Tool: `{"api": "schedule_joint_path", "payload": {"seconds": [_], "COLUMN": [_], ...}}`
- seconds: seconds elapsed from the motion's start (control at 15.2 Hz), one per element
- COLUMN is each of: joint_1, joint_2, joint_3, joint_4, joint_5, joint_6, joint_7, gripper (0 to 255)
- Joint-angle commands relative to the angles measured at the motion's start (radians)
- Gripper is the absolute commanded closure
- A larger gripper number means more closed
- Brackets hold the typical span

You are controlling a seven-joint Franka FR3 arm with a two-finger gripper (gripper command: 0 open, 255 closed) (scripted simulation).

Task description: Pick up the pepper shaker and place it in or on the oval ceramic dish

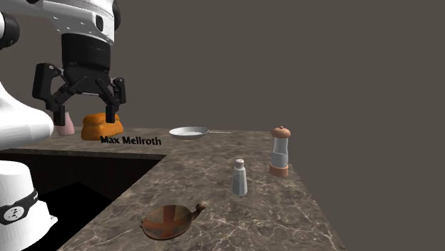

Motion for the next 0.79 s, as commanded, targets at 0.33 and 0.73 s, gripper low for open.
{"api": "schedule_joint_path", "payload": {"seconds": [0.33, 0.73], "joint_1": [0.013, 0.024], "joint_2": [0.229, 0.448], "joint_3": [0.116, 0.2], "joint_4": [0.113, 0.254], "joint_5": [0.026, -0.007], "joint_6": [0.098, 0.156], "joint_7": [0.156, 0.297], "gripper": [0, 0]}}
